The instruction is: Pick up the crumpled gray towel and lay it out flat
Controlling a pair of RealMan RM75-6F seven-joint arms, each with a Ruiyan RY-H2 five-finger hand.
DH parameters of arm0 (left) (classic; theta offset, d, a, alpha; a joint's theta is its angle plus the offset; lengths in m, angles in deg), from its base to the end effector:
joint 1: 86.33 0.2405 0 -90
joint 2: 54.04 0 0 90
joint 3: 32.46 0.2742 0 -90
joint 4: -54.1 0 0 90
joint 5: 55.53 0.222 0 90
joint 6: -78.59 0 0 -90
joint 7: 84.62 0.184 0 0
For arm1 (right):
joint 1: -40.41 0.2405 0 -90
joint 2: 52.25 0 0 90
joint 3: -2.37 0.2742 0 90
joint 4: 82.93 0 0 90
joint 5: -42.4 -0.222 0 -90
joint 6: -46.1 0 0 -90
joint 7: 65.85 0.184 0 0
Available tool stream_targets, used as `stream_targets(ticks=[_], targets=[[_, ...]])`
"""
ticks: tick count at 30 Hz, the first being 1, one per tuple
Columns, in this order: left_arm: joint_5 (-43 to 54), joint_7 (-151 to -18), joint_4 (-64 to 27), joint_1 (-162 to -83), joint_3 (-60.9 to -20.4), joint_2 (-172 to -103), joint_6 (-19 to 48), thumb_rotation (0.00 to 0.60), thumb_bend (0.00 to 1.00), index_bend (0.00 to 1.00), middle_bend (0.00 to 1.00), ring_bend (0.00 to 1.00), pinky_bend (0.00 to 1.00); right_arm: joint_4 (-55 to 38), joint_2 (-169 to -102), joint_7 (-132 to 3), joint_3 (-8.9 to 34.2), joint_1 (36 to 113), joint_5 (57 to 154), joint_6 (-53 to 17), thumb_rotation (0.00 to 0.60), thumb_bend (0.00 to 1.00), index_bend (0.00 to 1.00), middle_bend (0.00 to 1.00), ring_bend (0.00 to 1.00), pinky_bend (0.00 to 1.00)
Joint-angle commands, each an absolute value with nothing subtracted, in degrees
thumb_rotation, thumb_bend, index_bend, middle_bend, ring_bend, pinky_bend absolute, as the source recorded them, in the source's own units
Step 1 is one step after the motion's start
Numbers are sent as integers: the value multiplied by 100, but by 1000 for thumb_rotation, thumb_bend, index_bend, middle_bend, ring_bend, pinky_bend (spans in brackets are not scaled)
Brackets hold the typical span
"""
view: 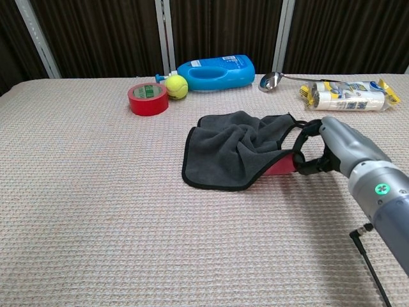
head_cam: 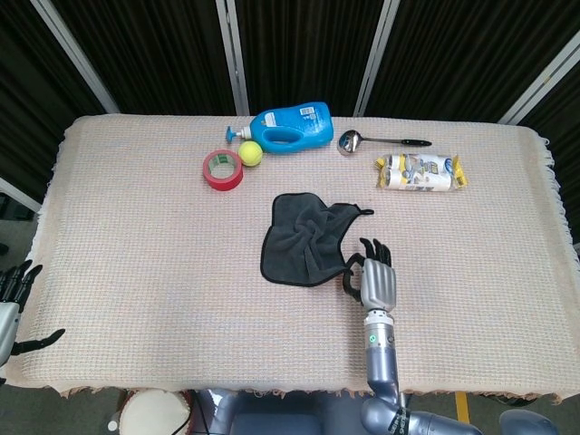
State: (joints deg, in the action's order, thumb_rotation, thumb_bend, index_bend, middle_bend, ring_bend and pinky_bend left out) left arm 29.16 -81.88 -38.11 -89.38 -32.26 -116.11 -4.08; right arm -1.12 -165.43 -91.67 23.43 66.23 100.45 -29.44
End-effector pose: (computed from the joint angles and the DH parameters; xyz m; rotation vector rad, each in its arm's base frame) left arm -0.3542 0.2000 0.1545 -1.4242 -0.9348 -0.7462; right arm -0.1709 -0.3399 -0.0852 1.1903 -1.3163 1.0425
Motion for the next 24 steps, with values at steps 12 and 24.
stream_targets(ticks=[12, 24], targets=[[2838, -8120, -3885, -8959, -3247, -11614, -346, 600, 40, 0, 0, 0, 9, -10, -16014, -9534, 2805, 7195, 10188, -2693, 600, 560, 583, 159, 8, 36], [2716, -8098, -3968, -9004, -3265, -11592, -210, 600, 40, 5, 0, 0, 9, -67, -15830, -10068, 3039, 7808, 10144, -2477, 600, 559, 599, 159, 8, 36]])
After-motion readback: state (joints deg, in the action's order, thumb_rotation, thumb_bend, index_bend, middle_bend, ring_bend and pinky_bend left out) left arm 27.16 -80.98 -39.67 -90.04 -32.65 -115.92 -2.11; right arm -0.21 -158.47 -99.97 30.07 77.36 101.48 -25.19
